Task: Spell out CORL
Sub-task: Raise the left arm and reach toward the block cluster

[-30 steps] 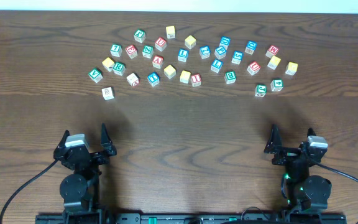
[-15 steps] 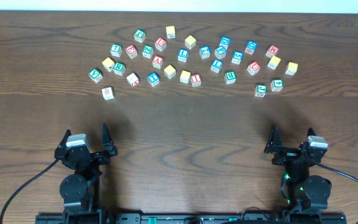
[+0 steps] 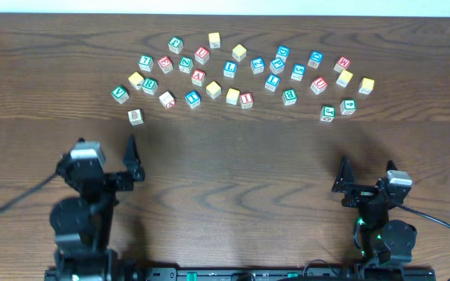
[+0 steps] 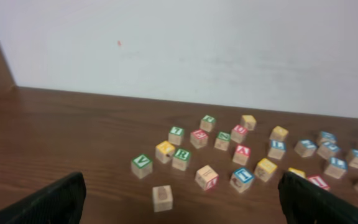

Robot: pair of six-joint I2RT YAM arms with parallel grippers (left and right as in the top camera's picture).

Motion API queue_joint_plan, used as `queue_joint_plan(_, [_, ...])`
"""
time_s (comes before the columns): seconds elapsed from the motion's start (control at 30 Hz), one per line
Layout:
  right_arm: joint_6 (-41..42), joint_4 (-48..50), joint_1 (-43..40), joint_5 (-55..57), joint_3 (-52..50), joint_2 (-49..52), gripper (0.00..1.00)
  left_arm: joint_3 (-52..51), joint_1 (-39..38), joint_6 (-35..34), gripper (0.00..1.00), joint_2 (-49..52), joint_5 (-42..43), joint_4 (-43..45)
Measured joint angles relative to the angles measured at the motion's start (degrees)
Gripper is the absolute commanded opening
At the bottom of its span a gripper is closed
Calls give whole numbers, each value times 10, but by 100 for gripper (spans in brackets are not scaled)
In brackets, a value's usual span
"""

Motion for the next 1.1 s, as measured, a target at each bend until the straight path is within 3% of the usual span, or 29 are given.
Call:
queue_joint_plan(0.4, [-4, 2, 0, 3, 0, 0, 99, 340, 0, -1, 98, 303, 52, -266])
queue_joint_plan(0.57, [-9, 9, 0, 9, 0, 0, 99, 449, 0, -1, 97, 402, 55, -330])
queue_joint_plan(1.1, [-13, 22, 0, 28, 0, 0, 99, 469, 0, -1, 98, 460, 55, -331])
